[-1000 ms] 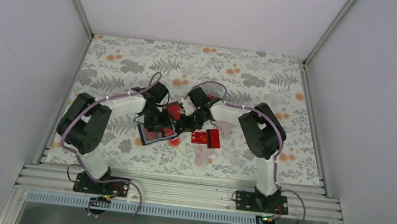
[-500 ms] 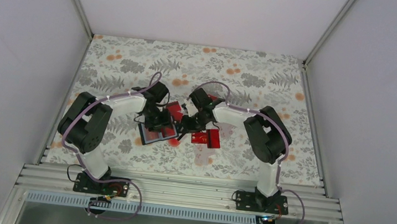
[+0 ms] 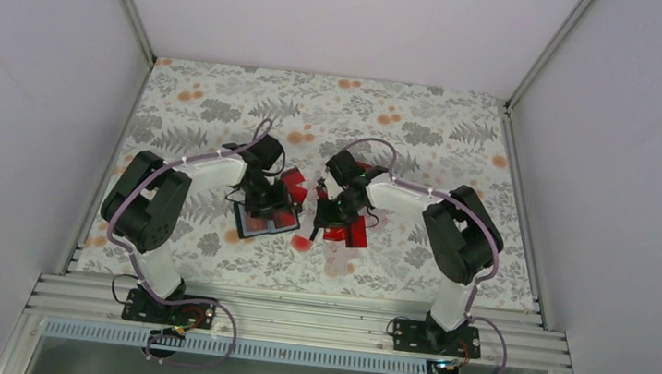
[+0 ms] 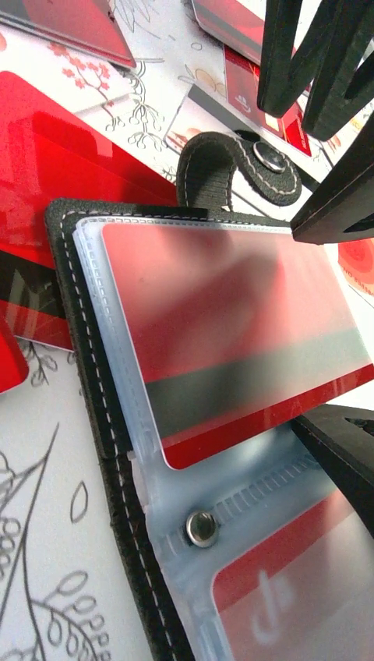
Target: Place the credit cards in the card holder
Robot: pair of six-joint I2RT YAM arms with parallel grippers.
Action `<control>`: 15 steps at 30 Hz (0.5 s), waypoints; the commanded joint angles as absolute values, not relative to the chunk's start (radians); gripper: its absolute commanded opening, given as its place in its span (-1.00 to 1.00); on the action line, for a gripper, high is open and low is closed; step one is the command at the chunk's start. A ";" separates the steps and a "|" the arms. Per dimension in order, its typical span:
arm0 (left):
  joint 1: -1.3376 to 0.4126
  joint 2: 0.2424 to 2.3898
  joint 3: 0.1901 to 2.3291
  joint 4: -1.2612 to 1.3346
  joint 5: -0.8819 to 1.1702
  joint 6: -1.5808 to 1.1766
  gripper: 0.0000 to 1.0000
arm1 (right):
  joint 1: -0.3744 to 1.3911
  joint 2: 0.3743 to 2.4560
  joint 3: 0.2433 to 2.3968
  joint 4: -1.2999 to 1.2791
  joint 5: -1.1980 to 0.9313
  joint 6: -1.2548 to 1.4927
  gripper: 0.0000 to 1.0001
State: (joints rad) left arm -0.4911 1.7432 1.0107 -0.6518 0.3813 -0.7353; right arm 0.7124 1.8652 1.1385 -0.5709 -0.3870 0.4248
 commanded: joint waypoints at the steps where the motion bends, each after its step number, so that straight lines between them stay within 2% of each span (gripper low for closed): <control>1: -0.509 1.788 1.025 -0.543 0.401 -0.701 0.07 | 0.701 1.798 1.133 -0.620 -0.346 0.420 -0.46; 7: -0.510 1.748 1.032 -0.588 0.368 -0.688 0.09 | 0.700 1.745 1.140 -0.650 -0.332 0.421 -0.46; 15: -0.511 1.655 1.038 -0.669 0.292 -0.673 0.31 | 0.696 1.671 1.153 -0.695 -0.260 0.455 -0.44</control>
State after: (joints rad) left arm -0.5072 1.7241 1.0180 -0.6334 0.3492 -0.6918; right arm 0.7044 1.7191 1.1370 -0.6556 -0.3233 0.4297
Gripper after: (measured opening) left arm 0.630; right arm 0.274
